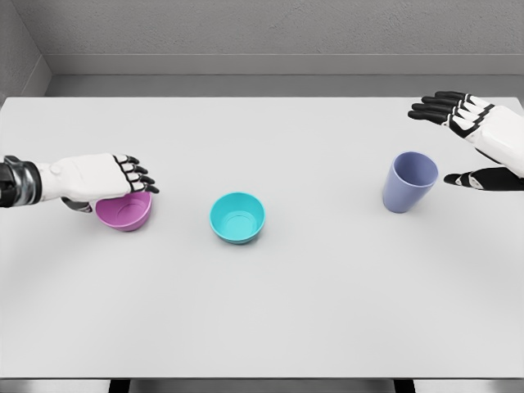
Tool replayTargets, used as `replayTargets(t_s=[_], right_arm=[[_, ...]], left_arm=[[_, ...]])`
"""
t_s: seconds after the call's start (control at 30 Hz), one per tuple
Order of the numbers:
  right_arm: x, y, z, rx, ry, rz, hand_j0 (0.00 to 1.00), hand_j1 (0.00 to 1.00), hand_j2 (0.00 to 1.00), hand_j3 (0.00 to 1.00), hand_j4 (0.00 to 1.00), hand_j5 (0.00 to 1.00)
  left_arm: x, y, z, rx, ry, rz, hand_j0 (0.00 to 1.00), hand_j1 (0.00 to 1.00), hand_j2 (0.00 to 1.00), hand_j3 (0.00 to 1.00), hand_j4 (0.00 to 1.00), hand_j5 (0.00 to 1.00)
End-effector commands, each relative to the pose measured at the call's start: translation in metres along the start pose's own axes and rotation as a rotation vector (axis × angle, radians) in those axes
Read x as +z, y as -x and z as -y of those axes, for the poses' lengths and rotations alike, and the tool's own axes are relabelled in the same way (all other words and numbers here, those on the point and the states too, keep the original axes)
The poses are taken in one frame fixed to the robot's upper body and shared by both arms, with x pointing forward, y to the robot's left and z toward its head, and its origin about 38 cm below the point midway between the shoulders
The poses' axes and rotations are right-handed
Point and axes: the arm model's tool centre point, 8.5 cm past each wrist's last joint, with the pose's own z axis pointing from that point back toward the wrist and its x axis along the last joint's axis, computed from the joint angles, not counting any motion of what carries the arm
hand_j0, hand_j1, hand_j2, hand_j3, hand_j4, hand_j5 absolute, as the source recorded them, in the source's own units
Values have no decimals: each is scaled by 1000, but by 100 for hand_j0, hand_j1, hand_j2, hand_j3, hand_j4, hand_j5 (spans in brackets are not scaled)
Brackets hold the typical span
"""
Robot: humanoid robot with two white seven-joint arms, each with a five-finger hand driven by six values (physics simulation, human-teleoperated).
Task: Stacking bowl and cup with both arms
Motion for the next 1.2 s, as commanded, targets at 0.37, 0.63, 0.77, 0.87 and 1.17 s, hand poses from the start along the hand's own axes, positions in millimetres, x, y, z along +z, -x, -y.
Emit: replayTargets(t_s=[0.37, 0.63, 0.77, 0.87, 1.17], right_arm=[[0, 0, 1, -5, 9, 0, 100, 100, 100, 100, 100, 100], [0, 0, 1, -4, 8, 0, 100, 100, 100, 100, 100, 100], [0, 0, 1, -5, 9, 0, 100, 100, 100, 100, 100, 100], [0, 0, 1, -3, 4, -1, 100, 100, 100, 100, 100, 100], [0, 0, 1, -3, 4, -1, 100, 100, 100, 100, 100, 100]], left_arm=[[-2, -5, 5, -1, 14, 11, 100, 100, 100, 100, 100, 100], [0, -4, 6, -1, 16, 6, 81, 81, 81, 81, 81, 81], [0, -3, 5, -1, 15, 5, 59, 59, 59, 59, 59, 59], [-1, -4, 5, -1, 13, 7, 54, 54, 54, 54, 54, 54], [-2, -5, 1, 11, -17, 14, 43, 43, 43, 43, 43, 43]])
